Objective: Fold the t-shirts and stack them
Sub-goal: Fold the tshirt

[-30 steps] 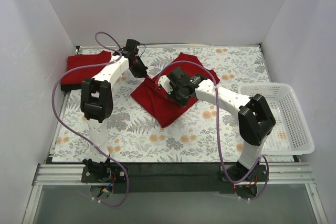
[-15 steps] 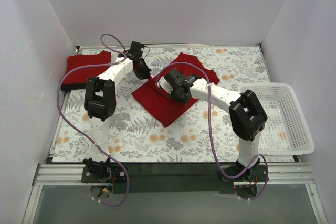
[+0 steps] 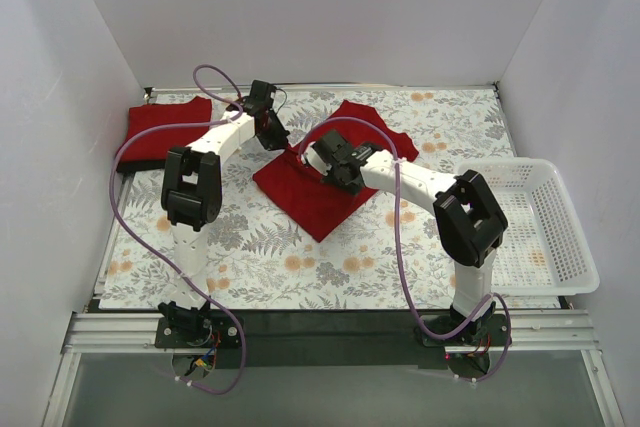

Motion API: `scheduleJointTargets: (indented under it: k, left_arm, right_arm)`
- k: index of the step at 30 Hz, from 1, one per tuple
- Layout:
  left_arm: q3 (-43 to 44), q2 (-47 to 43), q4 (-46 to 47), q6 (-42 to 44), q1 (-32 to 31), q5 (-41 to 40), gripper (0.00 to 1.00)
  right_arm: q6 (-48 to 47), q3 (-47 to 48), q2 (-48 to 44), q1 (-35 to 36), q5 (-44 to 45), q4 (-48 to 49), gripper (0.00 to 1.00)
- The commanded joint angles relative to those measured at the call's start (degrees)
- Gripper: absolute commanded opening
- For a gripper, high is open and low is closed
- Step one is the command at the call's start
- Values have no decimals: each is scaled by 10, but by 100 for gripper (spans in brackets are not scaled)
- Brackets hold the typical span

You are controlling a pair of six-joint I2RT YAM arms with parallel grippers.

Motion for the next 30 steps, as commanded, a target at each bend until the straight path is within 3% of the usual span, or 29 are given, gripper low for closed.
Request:
scheduleJointTargets:
  k: [1,18,21,22,26,27,30]
  left_arm:
    - [-3,-26,30,6,-5,-6,0]
    - [-22,-2,72,23,-15,-8,1]
    - [-29,-2,86,35,-18,-11,17]
    - [-29,-5,88,38,-18,-11,22]
    - [-30,-30,93,53,-18,-44,53]
    - [-30,-40,92,56,-17,-50,65]
    - [-37,-82,91,68,-17,-79,78]
  right_arm:
    - [-6,-8,-13,-7,26,25,1]
    - [9,-38,18,-20,34,63,3]
    - [16,-39,24,-23,48,68,9]
    - [20,-36,25,-24,55,68,23]
    - [43,-21,7,-26,84,68,45]
    - [52,-17,1,-27,82,67,50]
    - [71,-2,-15,-27,75,56,53]
